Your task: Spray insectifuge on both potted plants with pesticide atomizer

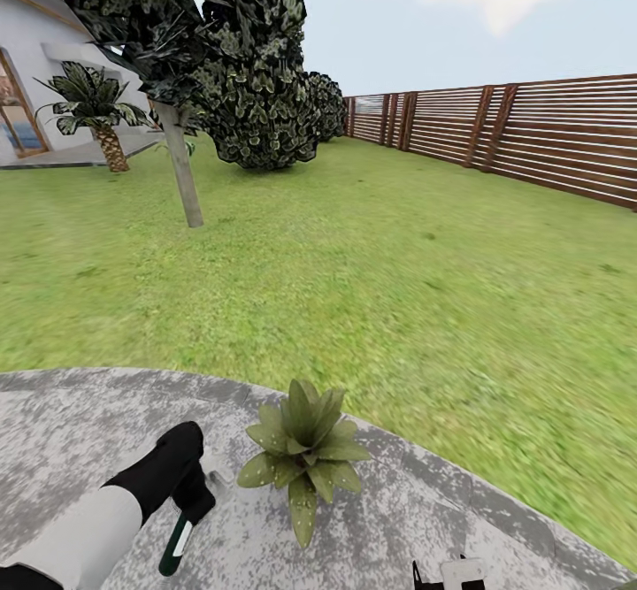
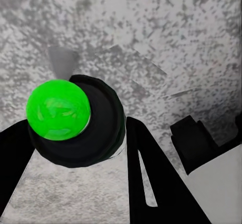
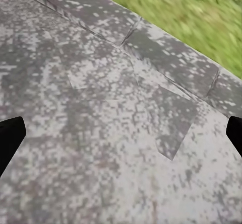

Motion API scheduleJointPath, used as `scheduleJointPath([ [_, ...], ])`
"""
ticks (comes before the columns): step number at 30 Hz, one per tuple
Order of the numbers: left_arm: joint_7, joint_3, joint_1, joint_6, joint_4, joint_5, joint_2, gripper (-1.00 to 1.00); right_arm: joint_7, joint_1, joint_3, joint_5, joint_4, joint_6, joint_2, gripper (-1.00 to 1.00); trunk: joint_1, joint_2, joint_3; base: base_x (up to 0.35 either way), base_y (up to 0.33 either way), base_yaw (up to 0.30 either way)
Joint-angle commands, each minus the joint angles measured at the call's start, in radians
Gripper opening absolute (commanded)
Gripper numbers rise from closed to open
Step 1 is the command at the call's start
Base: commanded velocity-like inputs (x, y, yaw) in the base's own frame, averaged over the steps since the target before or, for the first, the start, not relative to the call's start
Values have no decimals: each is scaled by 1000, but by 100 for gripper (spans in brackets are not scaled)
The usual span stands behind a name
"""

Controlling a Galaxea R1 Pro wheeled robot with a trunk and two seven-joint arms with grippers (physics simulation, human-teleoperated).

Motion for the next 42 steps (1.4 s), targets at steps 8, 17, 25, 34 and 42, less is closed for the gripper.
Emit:
scheduleJointPath([
  [8, -8, -3, 1, 1, -3, -10, 0, -100, -9, -1, -1, 11, 1, -1, 0, 100, 0, 0, -1, 0, 0, 0],
  [17, -7, 2, 4, 6, -3, -10, 2, -100, -9, -1, -1, 10, 1, -2, 1, 100, 0, 0, -1, 126, 154, 0],
  [25, -7, 6, 1, 4, -7, -9, 7, -100, -9, -1, -1, 9, 1, -2, 0, 100, 0, 0, -1, 6, 17, -187],
  [34, -7, 7, 5, 1, 10, -11, 10, -100, -9, -1, -1, 9, 1, -2, 0, 100, 0, 0, -1, 0, 0, -118],
  [42, -8, 15, 0, 1, -8, -9, 12, -100, -9, -1, -1, 9, 1, -2, 0, 100, 0, 0, -1, 0, 0, -1],
])
